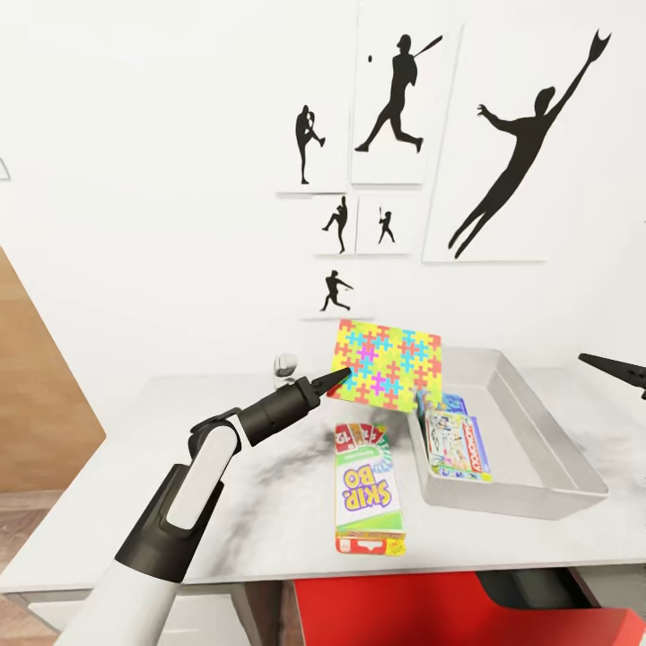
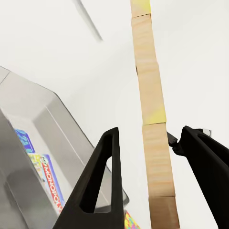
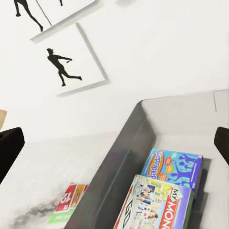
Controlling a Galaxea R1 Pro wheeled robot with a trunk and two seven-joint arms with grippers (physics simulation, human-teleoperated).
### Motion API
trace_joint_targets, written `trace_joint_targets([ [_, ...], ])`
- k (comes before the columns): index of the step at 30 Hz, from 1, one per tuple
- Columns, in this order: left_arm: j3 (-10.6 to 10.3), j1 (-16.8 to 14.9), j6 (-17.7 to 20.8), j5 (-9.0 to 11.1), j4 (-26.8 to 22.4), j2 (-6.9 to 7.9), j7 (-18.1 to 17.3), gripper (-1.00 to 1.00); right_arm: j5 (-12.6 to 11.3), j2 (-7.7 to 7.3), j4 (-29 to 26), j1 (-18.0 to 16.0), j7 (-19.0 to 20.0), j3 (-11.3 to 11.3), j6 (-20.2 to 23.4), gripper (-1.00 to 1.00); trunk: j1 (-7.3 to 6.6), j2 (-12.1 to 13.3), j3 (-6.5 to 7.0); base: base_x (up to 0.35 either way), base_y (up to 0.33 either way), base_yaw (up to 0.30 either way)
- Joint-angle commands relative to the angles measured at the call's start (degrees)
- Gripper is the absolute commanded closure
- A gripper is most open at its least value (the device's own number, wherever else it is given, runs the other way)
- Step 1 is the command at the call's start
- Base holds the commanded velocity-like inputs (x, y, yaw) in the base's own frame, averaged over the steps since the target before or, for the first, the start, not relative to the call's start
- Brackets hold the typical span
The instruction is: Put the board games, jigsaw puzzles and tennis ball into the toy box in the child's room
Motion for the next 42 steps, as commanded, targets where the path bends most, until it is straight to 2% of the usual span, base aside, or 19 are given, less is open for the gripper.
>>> trace_joint_targets([
  [1,0.1,0.0,0.4,0.3,0.0,-0.03,0.0,1.00,0.3,0.00,0.0,-0.1,0.4,-0.1,0.3,-1.00,0.00,0.0,0.04,0.014,-0.040,0.000],
  [25,0.1,0.0,0.4,0.3,0.1,-0.03,0.2,1.00,0.3,0.06,0.0,0.0,0.4,-0.3,0.3,-1.00,0.00,0.0,2.21,0.016,-0.047,0.000],
  [38,0.1,0.0,0.4,0.3,0.0,-0.08,0.4,1.00,0.4,0.63,0.0,0.8,0.2,0.0,0.3,-1.00,0.00,0.0,2.59,0.003,-0.008,-0.001],
  [42,0.1,-0.3,0.9,0.3,-1.6,-0.18,0.7,1.00,0.7,0.77,0.1,1.4,0.1,0.0,0.3,-1.00,0.00,0.0,2.60,0.000,-0.001,-0.153],
])
